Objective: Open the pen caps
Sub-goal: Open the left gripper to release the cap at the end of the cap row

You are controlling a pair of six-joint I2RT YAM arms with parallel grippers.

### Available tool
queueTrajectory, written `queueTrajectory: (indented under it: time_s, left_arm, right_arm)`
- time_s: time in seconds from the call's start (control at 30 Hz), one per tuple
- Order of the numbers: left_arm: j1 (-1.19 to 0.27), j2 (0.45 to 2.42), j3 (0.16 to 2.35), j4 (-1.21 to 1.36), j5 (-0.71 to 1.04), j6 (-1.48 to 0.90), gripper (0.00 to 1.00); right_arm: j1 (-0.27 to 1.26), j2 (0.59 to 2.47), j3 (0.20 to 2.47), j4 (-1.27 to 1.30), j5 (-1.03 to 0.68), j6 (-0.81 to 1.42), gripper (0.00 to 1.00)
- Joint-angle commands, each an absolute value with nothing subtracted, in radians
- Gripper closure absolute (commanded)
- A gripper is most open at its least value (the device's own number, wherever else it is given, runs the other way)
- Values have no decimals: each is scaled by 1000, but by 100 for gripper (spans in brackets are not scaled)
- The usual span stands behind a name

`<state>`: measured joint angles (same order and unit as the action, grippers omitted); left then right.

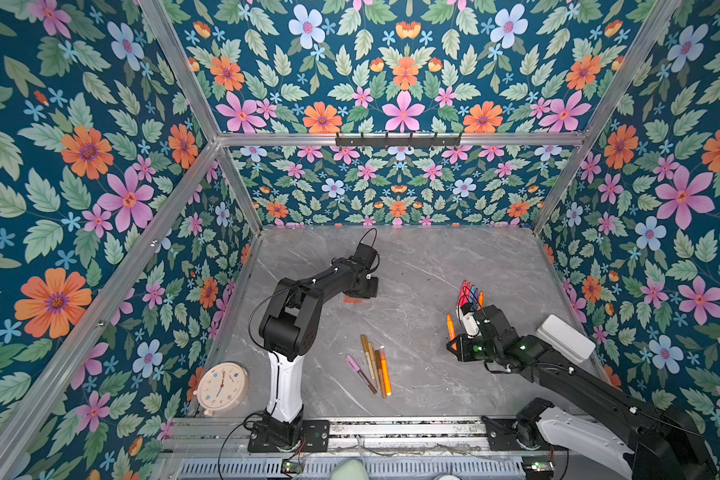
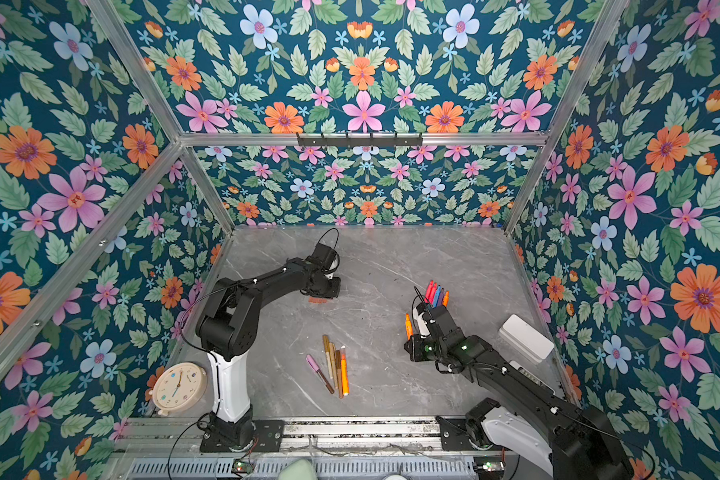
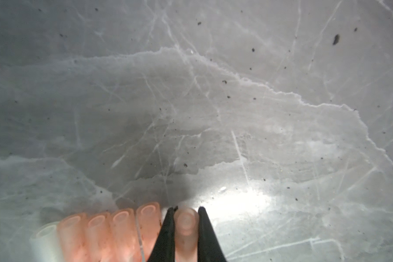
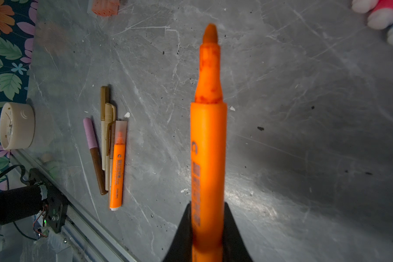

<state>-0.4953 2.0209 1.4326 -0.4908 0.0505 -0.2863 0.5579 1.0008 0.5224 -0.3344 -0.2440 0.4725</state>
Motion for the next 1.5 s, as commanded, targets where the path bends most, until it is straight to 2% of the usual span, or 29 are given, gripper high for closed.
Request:
queueTrajectory:
  time_s: [0.0,0.17,0.4,0.63,0.83,1.17,1.27,1.47]
  left_arm:
    - [-513,2030,1464,-546,-20,-266,100]
    - [-554,2052,1533,-628,-129,-262,83]
    - [-610,2084,1582,-707,-250,-287,81]
    - [-646,2149,1642,-780,-300,-338,87]
    - [-664,2152,1653,-790,-342,-361,79]
    - [-673,2163,1650,-828,-409,-387,74]
    - [-675,2163,1647,-831,-419,-387,66]
    - [-675,2153,1645,-825,-422,-386,65]
  right_arm:
    - [559,1002,526,-322,-244,477,100]
    - [559,1008,532,-322,-245,474,100]
    - [559,1002,529,-324,-245,466,100]
    - [559,987,516,-323,-245,457,100]
    - [558,943,498,-336,-241,456,100]
    - [557,889,470,-345,-242,456,100]
    - [558,874,463,-344,-244,457,100]
    - [557,868,461,-345,-234,460,100]
